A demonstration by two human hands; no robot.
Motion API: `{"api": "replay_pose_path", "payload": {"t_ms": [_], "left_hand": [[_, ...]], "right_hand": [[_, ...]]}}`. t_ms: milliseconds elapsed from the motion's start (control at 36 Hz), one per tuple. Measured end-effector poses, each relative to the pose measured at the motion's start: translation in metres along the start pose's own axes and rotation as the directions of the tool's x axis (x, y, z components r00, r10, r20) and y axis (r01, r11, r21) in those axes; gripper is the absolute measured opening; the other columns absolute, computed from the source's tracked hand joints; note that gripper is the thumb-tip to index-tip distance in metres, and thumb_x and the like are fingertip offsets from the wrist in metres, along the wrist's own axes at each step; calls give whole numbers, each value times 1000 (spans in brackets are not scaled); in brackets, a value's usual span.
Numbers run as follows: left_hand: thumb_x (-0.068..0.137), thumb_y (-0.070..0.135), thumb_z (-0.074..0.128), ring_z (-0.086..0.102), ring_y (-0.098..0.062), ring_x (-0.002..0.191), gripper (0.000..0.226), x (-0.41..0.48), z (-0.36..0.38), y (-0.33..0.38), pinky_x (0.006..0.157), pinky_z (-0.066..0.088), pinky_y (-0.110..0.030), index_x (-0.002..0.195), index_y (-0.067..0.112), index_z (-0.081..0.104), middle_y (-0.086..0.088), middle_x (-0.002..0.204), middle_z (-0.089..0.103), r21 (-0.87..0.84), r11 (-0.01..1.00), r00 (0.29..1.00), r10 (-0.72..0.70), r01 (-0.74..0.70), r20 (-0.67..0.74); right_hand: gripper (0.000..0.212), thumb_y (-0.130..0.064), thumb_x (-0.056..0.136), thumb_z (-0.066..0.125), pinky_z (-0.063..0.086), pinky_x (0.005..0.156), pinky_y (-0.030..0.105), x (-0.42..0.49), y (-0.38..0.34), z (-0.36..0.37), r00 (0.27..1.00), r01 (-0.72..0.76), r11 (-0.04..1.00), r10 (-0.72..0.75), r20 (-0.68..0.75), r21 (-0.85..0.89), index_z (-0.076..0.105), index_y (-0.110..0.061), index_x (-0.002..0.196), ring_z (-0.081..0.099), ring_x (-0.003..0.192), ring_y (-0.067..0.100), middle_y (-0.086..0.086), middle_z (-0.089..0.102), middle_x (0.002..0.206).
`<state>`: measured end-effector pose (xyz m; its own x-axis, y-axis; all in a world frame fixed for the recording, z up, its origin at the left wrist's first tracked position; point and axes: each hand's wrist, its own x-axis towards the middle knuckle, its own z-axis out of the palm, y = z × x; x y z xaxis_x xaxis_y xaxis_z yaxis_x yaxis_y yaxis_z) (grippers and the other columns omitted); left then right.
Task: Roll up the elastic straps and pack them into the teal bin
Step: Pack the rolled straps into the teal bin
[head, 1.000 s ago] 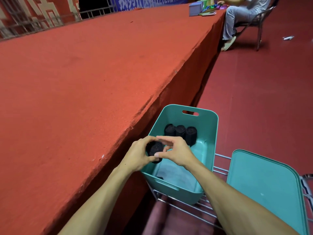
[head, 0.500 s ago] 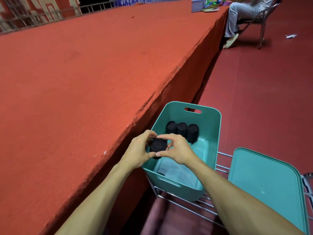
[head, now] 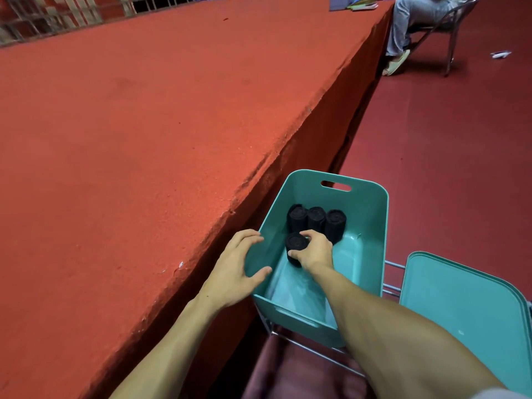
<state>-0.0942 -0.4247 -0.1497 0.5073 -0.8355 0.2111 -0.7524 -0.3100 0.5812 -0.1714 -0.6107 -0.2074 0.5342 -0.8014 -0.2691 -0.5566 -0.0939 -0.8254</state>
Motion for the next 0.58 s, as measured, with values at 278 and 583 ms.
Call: {"api": "replay_pose_path", "payload": {"t_ms": [278, 583], "left_hand": [[80, 48, 57, 40, 6, 129, 59, -5, -1, -4, 109, 23, -7, 128, 13, 58, 11, 139, 45, -59, 998, 999, 35, -36, -11], [81, 41, 61, 44, 3, 130, 53, -5, 2, -6, 111, 29, -13, 126, 12, 60, 8, 137, 51, -125, 991, 997, 39, -47, -66]], "right_hand": [[55, -12, 77, 83, 43, 99, 34, 20, 0, 18, 992, -100, 994, 103, -72, 42, 61, -15, 127, 48, 125, 28, 13, 60, 127], [55, -15, 82, 79, 41, 95, 35, 32, -14, 35, 982, -99, 991, 112, -151, 89, 54, -13, 131, 47, 125, 28, 12, 52, 132]]}}
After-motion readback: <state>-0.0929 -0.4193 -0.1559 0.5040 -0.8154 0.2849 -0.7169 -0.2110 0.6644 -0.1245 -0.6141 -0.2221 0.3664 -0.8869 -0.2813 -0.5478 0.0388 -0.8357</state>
